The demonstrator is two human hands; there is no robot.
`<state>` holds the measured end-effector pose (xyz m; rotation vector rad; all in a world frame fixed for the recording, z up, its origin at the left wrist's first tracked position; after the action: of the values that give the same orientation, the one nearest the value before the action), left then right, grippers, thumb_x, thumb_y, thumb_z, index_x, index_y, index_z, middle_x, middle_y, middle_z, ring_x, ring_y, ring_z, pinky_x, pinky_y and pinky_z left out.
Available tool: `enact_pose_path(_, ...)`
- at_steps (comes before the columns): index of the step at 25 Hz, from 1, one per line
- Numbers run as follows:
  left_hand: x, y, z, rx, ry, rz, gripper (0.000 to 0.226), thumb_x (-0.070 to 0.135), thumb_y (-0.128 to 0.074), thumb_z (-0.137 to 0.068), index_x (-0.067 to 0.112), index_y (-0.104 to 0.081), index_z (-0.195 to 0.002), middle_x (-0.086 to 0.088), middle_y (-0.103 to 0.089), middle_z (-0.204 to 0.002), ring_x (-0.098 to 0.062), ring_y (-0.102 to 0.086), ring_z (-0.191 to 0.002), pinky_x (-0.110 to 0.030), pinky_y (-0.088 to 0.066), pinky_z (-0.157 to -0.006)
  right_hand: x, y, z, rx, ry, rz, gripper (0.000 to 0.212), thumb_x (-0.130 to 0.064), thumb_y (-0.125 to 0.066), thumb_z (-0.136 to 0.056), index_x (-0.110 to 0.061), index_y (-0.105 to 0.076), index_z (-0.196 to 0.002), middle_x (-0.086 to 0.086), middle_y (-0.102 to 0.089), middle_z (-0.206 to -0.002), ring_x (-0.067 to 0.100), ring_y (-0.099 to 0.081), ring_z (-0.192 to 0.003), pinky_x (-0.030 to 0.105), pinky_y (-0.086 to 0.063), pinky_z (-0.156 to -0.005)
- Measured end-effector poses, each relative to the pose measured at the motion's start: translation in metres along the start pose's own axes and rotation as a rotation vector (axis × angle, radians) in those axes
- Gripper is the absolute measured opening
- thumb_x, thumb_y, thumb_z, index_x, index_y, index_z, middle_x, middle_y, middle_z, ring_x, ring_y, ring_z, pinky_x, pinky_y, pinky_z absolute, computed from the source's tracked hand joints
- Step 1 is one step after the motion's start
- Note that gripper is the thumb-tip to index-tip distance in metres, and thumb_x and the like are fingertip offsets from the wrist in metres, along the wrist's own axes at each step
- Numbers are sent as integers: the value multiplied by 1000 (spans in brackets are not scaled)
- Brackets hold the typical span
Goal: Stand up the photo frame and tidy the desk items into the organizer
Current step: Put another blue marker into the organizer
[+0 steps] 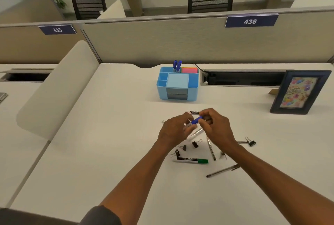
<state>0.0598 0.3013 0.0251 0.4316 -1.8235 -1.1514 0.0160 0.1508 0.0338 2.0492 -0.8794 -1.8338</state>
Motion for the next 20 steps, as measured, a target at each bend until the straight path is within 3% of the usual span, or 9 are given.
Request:
enact_pose_path(3,-6,18,-29,53,35,30,27,43,-59,-92,24,-60,-112,6,-71,-96,-10,-63,-77,-26,-52,-68,-19,5,-40,43,22,-4,15,-13,-66,-88,-19,-62,-102,-8,-65,-85,-1,-62,-75,3,-46,-67)
enact_pose_path(7,-30,35,-63,109,132,0,21,37,-56,-94,23,-62,-109,4,-68,-94,-15,-61,-80,-30,-50,-66,-46,17,-100,120,81,-3,14,-14,-66,-88,-14,-64,-102,-7,-65,-86,4,-64,-76,9,-50,-67)
enact_pose_path(10,-57,29,-73,48,283,-57,28,32,-48,-98,23,-55,-124,-2,-66,-114,-22,-62,-101,-35,-53,-82,-60,30,-138,212,142,12,11,-13,-65,-87,-12,-64,-98,-4,-67,-82,9,-65,-74,16,-54,-67)
enact_pose_path(13,-74,19,-79,-43,317,-102,49,27,-50,-99,19,-35,-144,-2,-43,-147,-20,-47,-129,-34,-45,-99,-66,31,-172,245,184,57,10,-14,-64,-88,-11,-63,-98,-3,-66,-83,12,-65,-74,21,-55,-68)
enact_pose_path(16,-85,14,-93,-94,265,-215,63,28,-52,-98,18,-20,-151,-2,-20,-159,-21,-22,-145,-36,-27,-114,-67,21,-207,246,226,113,9,-17,-64,-88,-13,-63,-96,-1,-67,-84,12,-63,-73,28,-56,-67)
enact_pose_path(20,-89,11,-107,43,189,-314,61,23,-54,-97,17,-24,-150,-6,-25,-158,-23,-20,-146,-36,-16,-118,-68,1,-252,232,254,152,9,-18,-63,-87,-15,-62,-95,-4,-67,-84,10,-62,-73,29,-55,-69)
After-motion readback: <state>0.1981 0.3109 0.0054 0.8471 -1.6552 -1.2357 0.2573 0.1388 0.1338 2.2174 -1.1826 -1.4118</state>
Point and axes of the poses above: each hand's wrist, its own z-axis away from the middle knuckle, its own y-axis out of the back of the hand, x = y × z, the point moved 6 cm from there along -z, towards the middle knuckle
